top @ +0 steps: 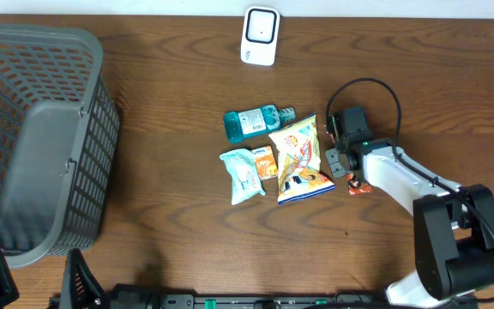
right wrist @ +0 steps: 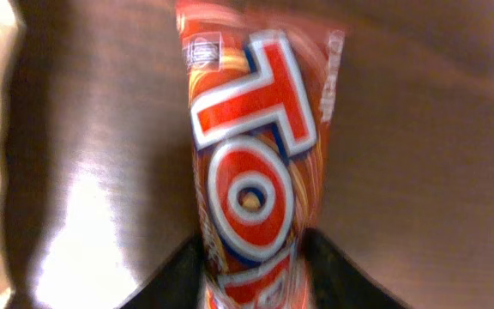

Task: Scan the item barcode

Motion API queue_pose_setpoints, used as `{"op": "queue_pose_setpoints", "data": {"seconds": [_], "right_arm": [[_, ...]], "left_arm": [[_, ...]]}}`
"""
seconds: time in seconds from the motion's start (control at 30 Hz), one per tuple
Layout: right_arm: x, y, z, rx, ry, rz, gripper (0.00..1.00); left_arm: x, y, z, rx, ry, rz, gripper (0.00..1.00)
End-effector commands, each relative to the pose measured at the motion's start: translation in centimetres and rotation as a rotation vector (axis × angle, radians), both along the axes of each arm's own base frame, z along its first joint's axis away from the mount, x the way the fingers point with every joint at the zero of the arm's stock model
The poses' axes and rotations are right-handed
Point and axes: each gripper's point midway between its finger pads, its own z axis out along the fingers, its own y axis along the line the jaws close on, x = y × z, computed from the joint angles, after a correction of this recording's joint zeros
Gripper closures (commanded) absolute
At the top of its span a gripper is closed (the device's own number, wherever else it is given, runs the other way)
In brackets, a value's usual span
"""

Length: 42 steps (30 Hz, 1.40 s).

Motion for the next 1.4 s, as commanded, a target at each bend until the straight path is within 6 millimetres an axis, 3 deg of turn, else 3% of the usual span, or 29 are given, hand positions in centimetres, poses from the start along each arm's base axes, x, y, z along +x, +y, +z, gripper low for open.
{"op": "queue_pose_setpoints", "data": {"seconds": [0.0, 0.1, 0.23, 0.3, 0.33, 0.37, 0.47, 0.63, 0.83, 0.93, 1.13, 1.23, 1.37], "right_arm": [[-4.7, -1.5, -4.5, -0.019, 0.200, -0.093, 0.99], [-5.6, 0.1, -4.0, 0.081, 0.268, -0.118, 0.99], [-6.3, 2.5, -1.1, 0.237, 0.388, -0.158, 0.99], [-6.3, 5.8, 2.4, 0.479, 0.474, -0.125, 0.99], [-6.3, 8.1, 5.1, 0.654, 0.505, -0.028, 0.99], [-6.3, 9.1, 6.7, 0.747, 0.514, 0.033, 0.99], [-6.6, 9.8, 10.0, 0.903, 0.543, 0.078, 0.99], [-7.2, 12.1, 17.9, 1.418, 0.510, 0.180, 0.99], [-7.5, 13.2, 23.0, 1.704, 0.581, 0.046, 0.99], [-8.0, 13.2, 23.4, 1.713, 0.655, -0.042, 0.99], [-8.3, 13.4, 23.5, 1.701, 0.547, 0.100, 0.99], [-8.6, 13.3, 23.2, 1.653, 0.400, 0.297, 0.99], [-10.3, 12.8, 20.2, 1.420, 0.236, 0.693, 0.99]], "left_arm": [[-0.1, 0.1, 0.1, 0.008, -0.005, 0.009, 0.02], [-0.1, 0.1, 0.1, 0.008, -0.005, 0.009, 0.02], [0.0, 0.1, 0.1, 0.009, -0.005, 0.009, 0.02], [0.0, 0.1, 0.1, 0.009, -0.005, 0.009, 0.02], [0.0, 0.1, 0.1, 0.009, -0.005, 0.009, 0.02], [0.0, 0.1, 0.1, 0.009, -0.005, 0.009, 0.02], [0.0, 0.1, 0.1, 0.009, -0.005, 0.009, 0.02], [0.0, 0.1, 0.1, 0.009, -0.005, 0.009, 0.02], [0.0, 0.1, 0.1, 0.009, -0.005, 0.009, 0.02], [0.0, 0.1, 0.1, 0.009, -0.005, 0.009, 0.02], [0.0, 0.1, 0.1, 0.009, -0.005, 0.009, 0.02], [0.0, 0.1, 0.1, 0.009, -0.005, 0.009, 0.02], [0.0, 0.1, 0.1, 0.009, -0.005, 0.009, 0.02]]}}
